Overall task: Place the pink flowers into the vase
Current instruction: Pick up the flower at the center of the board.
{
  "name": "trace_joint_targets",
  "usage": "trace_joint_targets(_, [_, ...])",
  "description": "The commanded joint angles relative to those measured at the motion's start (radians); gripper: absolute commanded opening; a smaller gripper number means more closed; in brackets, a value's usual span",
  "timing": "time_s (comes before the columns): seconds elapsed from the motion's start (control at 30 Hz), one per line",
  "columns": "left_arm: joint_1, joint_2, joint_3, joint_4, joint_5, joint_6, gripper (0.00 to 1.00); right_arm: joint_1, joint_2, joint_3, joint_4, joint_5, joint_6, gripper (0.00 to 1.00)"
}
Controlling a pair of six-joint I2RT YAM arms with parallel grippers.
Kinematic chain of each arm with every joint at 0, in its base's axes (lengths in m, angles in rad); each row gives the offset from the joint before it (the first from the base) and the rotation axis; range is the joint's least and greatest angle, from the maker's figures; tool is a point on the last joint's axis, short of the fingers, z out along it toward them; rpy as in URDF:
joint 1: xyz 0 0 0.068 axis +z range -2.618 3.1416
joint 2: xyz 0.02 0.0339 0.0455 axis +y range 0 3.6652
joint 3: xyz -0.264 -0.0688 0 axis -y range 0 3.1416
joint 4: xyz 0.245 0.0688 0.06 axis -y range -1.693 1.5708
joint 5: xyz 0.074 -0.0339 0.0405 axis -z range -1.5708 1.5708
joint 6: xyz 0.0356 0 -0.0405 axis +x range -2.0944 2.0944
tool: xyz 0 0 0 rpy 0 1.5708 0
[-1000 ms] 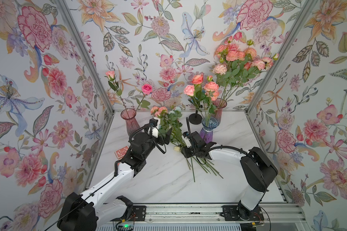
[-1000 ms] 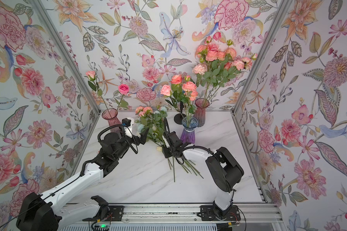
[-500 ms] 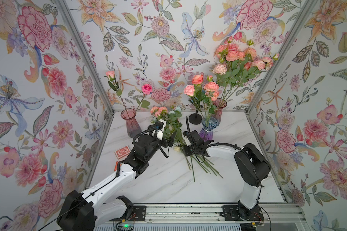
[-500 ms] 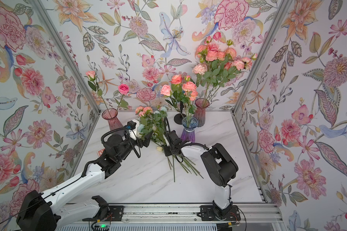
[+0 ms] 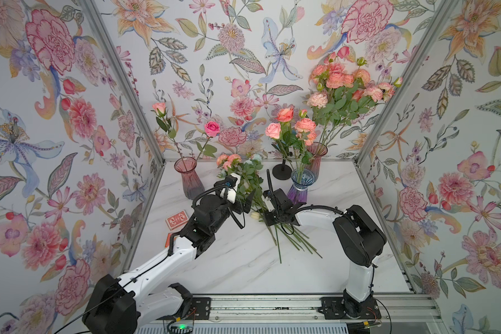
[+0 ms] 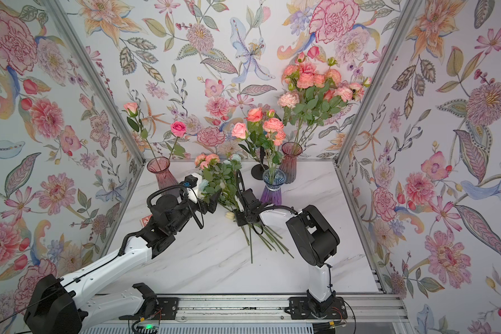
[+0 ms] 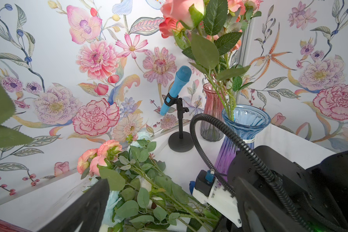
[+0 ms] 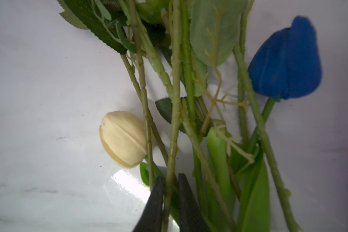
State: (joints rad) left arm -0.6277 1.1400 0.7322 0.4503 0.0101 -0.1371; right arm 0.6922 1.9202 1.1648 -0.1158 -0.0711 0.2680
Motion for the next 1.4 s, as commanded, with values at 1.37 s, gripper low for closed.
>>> trace_joint_targets(1.37, [0.118, 0.112, 0.087, 0.015, 0.084, -0.33, 1.0, 0.053, -0.42, -0.103, 0.008, 0.126, 0.068, 0.0])
